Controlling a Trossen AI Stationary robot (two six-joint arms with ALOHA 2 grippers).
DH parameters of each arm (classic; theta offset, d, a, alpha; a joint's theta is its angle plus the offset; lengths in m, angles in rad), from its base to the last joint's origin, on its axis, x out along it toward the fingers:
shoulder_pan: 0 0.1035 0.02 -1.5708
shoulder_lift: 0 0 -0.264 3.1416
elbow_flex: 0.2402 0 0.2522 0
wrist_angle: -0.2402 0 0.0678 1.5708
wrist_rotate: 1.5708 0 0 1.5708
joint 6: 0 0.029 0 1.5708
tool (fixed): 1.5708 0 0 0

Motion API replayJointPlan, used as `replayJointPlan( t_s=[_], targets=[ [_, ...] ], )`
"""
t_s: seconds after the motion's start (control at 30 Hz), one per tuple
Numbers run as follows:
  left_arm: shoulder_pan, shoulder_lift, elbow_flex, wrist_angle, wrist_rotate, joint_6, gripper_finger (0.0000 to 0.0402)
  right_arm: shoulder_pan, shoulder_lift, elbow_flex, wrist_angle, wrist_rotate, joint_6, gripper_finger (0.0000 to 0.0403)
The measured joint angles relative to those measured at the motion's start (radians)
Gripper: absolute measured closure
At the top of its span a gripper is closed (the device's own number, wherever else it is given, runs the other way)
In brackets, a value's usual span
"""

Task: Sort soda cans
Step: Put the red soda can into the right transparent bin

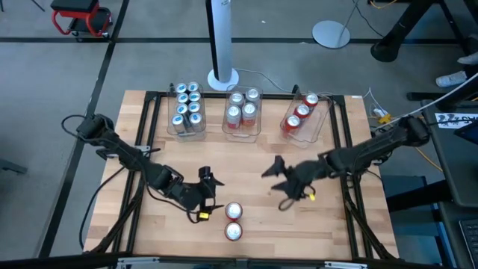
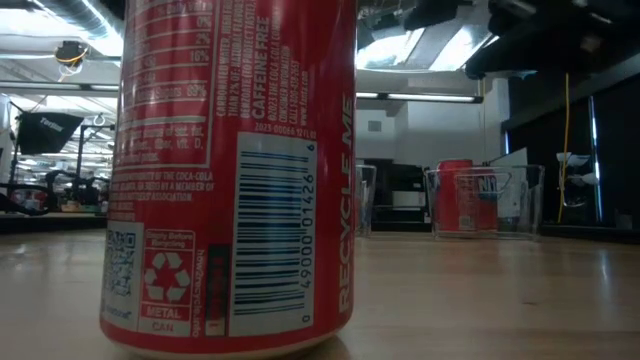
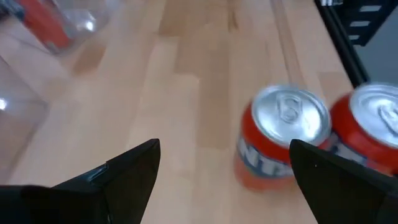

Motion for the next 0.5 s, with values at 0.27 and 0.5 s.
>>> replayJointPlan(
  t_s=[0.27,0.5],
  targets=[
    [-0.063,0.000,-0.164,0.171,-0.018,-0.091,0.0057,0.082,0.167,-0.057,0.321,-0.016,0.004,0.0049],
    [-0.069,0.020,-0.298,0.440,-0.018,-0.076,0.0057,0.088,0.352,-0.057,0.537,-0.016,0.023,0.0049]
  ],
)
